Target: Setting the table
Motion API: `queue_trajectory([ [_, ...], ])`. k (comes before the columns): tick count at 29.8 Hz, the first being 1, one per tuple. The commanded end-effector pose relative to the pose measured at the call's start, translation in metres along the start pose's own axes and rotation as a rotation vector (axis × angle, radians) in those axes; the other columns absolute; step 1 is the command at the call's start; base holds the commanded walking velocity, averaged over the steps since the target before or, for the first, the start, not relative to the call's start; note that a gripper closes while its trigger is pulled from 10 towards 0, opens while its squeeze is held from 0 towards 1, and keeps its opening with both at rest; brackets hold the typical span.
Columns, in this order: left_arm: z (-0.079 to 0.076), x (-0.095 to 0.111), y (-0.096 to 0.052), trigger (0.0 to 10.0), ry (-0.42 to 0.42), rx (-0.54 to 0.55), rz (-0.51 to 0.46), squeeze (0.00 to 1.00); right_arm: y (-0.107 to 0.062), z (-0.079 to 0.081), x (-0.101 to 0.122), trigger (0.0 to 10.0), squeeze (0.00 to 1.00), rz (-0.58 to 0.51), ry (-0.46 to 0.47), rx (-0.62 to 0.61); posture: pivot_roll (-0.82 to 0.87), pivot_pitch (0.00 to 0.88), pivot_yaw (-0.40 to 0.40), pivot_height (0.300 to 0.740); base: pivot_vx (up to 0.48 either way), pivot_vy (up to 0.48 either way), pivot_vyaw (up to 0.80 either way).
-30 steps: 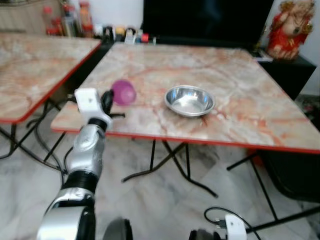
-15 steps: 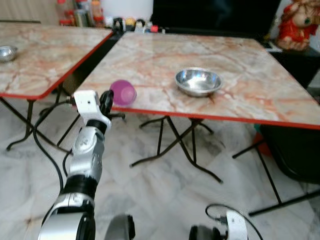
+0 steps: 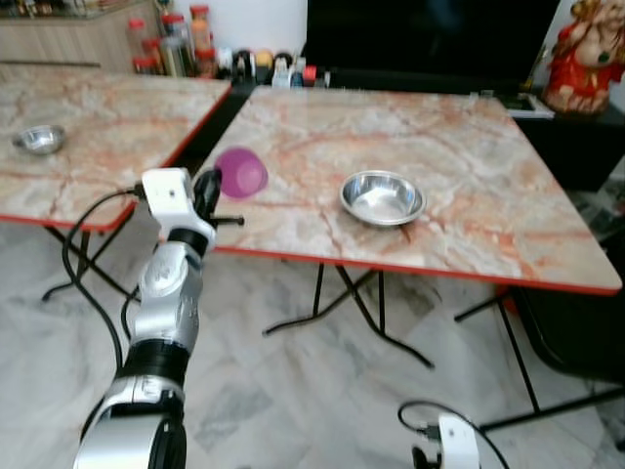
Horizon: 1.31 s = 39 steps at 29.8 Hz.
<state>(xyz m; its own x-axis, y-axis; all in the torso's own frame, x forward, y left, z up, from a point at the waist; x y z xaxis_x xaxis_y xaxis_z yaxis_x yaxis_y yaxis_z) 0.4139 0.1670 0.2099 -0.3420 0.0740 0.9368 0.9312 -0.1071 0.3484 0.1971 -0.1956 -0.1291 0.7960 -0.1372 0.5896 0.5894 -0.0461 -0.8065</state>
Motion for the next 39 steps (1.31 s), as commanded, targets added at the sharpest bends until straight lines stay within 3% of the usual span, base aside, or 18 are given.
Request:
queue_trajectory([
  [1, -0.0021, 0.0097, 0.0041, 10.0, -0.018, -0.005, -0.027, 0.0, 0.0006, 0.0012, 0.002, 10.0, 0.0, -0.002, 0.002, -0.001, 0.0, 0.0, -0.027, 0.74, 0.0, 0.0, 0.0],
  [16, -0.0074, 0.0051, 0.0065, 10.0, -0.03, -0.01, 0.0, 0.0, 0.0005, -0.0026, 0.0009, 10.0, 0.0, 0.004, 0.002, -0.033, -0.02, 0.0, -0.017, 0.74, 0.0, 0.0, 0.0],
  [39, -0.0092, 0.0057, 0.0105, 10.0, -0.025, -0.02, 0.009, 0.0, 0.0, -0.0062, -0.0014, 10.0, 0.0, 0.015, -0.015, -0.056, -0.03, 0.0, -0.008, 0.74, 0.399, 0.0, 0.0],
])
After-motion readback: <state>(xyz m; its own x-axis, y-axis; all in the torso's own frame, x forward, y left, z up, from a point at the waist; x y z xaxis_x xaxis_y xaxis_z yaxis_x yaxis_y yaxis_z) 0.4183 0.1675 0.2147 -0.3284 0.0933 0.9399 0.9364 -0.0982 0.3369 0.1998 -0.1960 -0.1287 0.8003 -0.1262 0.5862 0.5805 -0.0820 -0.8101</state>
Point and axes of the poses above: a point about 5 cm out from each wrist's last joint towards the gripper, its own y axis pointing out of the wrist towards the gripper, its own x axis along the axis of the wrist's last joint, z = x × y, the point moved 5 cm from there along y, pointing out of the wrist towards the gripper, and after that the axes turned 6 degrees about y, right-handed, at the moved point
